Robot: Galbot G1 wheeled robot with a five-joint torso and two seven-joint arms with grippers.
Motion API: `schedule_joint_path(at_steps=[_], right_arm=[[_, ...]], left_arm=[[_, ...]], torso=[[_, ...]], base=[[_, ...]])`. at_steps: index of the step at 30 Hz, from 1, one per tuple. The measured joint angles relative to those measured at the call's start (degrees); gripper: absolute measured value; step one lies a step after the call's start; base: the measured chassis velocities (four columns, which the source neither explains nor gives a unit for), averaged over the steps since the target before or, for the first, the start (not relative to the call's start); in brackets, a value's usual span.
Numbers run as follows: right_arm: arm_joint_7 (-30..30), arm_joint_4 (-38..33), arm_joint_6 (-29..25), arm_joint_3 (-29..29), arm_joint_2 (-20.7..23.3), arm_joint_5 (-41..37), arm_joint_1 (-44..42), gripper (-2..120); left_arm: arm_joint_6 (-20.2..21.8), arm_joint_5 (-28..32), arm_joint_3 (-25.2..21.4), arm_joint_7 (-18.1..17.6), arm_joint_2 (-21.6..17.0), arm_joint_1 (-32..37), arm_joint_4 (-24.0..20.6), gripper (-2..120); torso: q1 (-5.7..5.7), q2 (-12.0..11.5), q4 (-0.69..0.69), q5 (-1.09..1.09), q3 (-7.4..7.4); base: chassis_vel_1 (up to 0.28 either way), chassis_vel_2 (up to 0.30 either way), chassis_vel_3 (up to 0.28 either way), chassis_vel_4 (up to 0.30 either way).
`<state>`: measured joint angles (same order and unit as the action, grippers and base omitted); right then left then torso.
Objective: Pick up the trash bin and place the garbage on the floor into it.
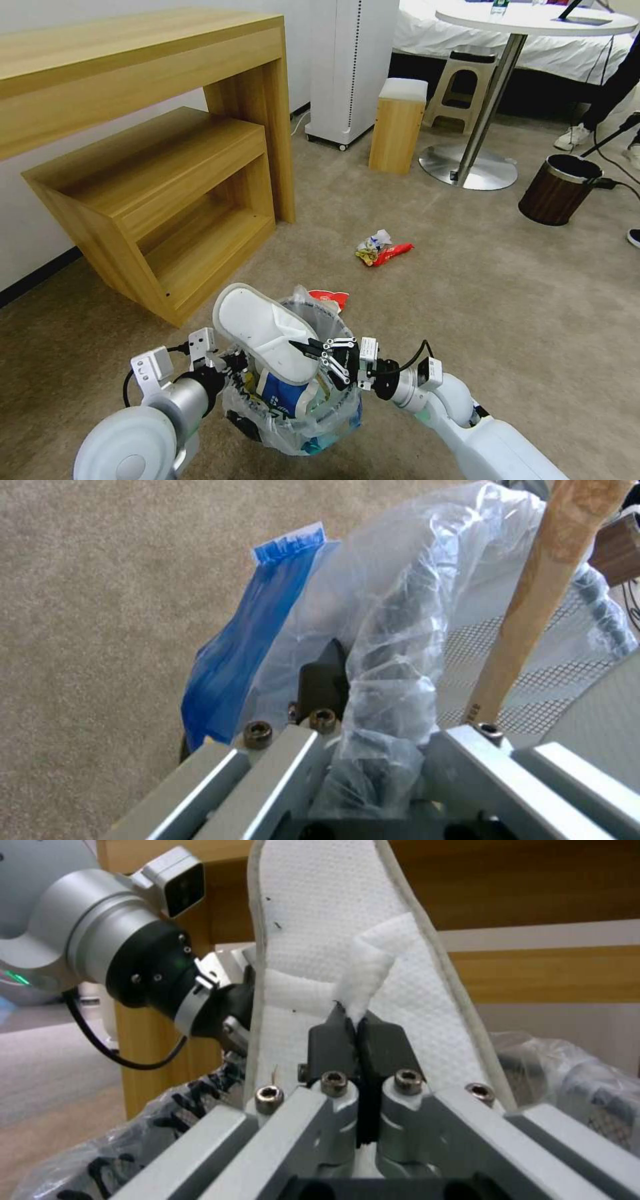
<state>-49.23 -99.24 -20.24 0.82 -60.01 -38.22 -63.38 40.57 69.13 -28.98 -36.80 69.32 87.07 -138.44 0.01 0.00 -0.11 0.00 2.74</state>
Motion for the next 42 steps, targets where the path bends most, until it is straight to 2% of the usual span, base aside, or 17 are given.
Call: schedule_joint_path(at_steps=[5,7,12,13,15,17,18,20,22,24,25,26,28,31,42], right_arm=[[0.13,0.09,-0.18,0.05,0.08,0.08,-0.06,5],[0.19,0.16,-0.28,0.12,0.2,0.18,-0.1,15],[0.21,0.16,-0.33,0.19,0.34,0.19,-0.17,27],[0.21,0.16,-0.36,0.2,0.4,0.2,-0.22,38],[0.2,0.15,-0.38,0.22,0.46,0.22,-0.27,41],[0.18,0.07,-0.44,0.32,0.64,0.24,-0.36,53],[0.18,0.07,-0.44,0.32,0.64,0.24,-0.36,53],[0.16,-0.19,-0.48,0.46,0.79,0.24,-0.45,65],[0.16,-0.35,-0.48,0.51,0.85,0.22,-0.45,68],[0.32,-0.46,-0.55,0.88,1.09,-0.03,-0.42,80],[0.32,-0.46,-0.55,0.88,1.09,-0.03,-0.42,80],[0.38,-0.44,-0.53,0.91,1.22,0.01,-0.39,86],[0.39,-0.64,-0.55,0.94,1.44,0.02,-0.51,95],[0.4,-1.11,-0.56,1.11,1.62,0.0,-0.69,100],[0.45,-2.03,-0.67,1.41,2.12,-0.03,-1.23,100]], left_arm=[[-0.04,0.05,-0.05,0.01,0.0,-0.14,0.06,1],[-0.11,0.11,-0.22,0.05,0.01,-0.25,0.12,1],[-0.14,0.29,-0.33,0.06,0.01,-0.36,0.2,1],[-0.13,0.41,-0.41,0.07,0.01,-0.43,0.24,1],[-0.13,0.57,-0.52,0.1,0.01,-0.48,0.26,1],[-0.11,1.14,-0.92,0.29,-0.05,-0.67,0.35,1],[-0.11,1.14,-0.92,0.29,-0.05,-0.67,0.35,1],[-0.09,1.66,-1.56,0.59,-0.19,-0.83,0.41,1],[-0.08,1.84,-1.85,0.61,-0.27,-0.91,0.45,1],[-0.07,1.83,-2.61,-0.05,-0.33,-1.04,0.55,1],[-0.07,1.83,-2.61,-0.05,-0.33,-1.04,0.55,1],[-0.39,1.77,-3.16,-0.25,-0.36,-1.18,0.52,1],[-0.23,2.1,-3.39,-0.3,-0.36,-0.99,0.23,1],[-0.23,2.28,-3.82,-0.3,-0.38,-0.9,-0.05,1],[-0.21,2.3,-4.27,-0.33,-0.31,-0.79,-0.21,1]], torso=[[0.0,0.0,0.0,0.0,0.0],[0.0,0.0,0.0,0.0,0.0],[0.0,0.0,0.0,0.0,0.0],[0.0,0.0,0.0,0.0,0.0],[0.0,0.0,0.0,0.0,0.0],[0.0,0.0,0.0,0.0,0.0],[0.0,0.0,0.0,0.0,0.0],[0.0,0.0,0.0,0.0,0.0],[0.0,0.0,0.0,0.0,0.0],[0.0,0.0,-0.01,-0.01,0.0],[0.0,0.0,-0.01,-0.01,0.0],[0.0,0.0,0.0,0.03,-0.01],[0.0,0.0,0.0,-0.02,0.0],[0.0,0.0,0.0,-0.01,0.0],[0.0,0.0,0.0,0.0,0.0]], base=[[0.0,0.0,0.0,0.0],[0.0,0.0,0.0,0.0],[0.0,0.0,0.0,0.0],[0.0,0.0,0.0,0.0],[0.0,0.0,0.0,0.0],[0.0,0.0,0.0,0.0],[0.0,0.0,0.0,0.0],[0.0,0.0,0.0,0.0],[0.0,0.0,0.0,0.0],[0.0,0.0,0.0,0.0],[0.0,0.0,0.0,0.0],[0.0,0.0,0.0,0.0],[0.0,0.0,0.0,0.0],[0.0,0.0,0.0,0.0],[0.0,0.0,0.0,0.0]])
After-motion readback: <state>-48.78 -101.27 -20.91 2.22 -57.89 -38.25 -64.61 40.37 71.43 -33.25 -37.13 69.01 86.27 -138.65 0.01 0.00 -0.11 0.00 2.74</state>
